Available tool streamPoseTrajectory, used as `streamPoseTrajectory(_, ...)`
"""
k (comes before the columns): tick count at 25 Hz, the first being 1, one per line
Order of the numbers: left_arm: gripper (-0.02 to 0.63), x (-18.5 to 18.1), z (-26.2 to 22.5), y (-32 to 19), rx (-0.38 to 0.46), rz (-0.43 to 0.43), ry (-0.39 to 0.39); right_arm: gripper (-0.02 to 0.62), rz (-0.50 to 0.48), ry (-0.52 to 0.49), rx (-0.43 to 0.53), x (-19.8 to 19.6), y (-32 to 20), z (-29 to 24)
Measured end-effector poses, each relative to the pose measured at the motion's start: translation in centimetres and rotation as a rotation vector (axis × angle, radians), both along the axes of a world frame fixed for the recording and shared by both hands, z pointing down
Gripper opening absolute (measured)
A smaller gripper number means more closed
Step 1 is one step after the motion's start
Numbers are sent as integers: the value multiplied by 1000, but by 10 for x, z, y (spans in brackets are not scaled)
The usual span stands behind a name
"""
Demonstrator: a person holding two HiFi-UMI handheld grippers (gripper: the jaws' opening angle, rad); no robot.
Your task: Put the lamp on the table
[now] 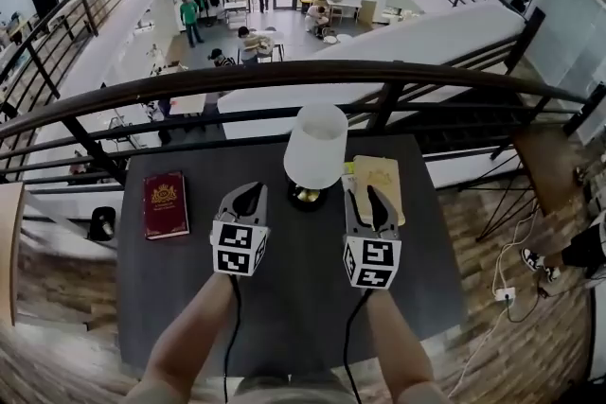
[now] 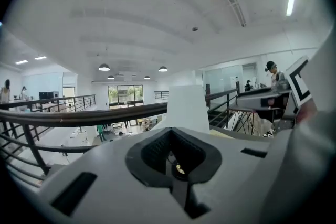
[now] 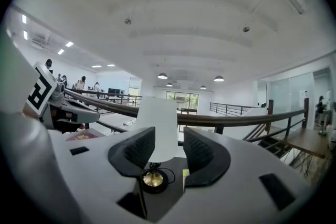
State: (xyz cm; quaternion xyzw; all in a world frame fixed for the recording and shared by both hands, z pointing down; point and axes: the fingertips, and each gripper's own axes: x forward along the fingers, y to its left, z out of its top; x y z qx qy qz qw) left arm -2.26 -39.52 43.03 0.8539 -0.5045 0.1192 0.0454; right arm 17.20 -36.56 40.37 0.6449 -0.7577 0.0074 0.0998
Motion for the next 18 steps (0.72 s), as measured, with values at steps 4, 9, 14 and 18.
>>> streamPoseTrajectory(4, 5, -13, -36, 31, 12, 6, -12, 165, -57, 38, 8, -4, 32, -48)
streamPoseTrajectory(9, 5, -20, -81, 78, 74, 40, -11, 164, -125, 76, 62, -14, 71, -101)
streamPoseTrajectory(14, 5, -29, -112, 116, 135, 53, 54, 164, -196, 52, 74, -33, 106, -121)
streamPoseTrajectory(18, 5, -28, -139, 149, 195, 47, 120, 164, -267, 98, 120, -54, 136, -139)
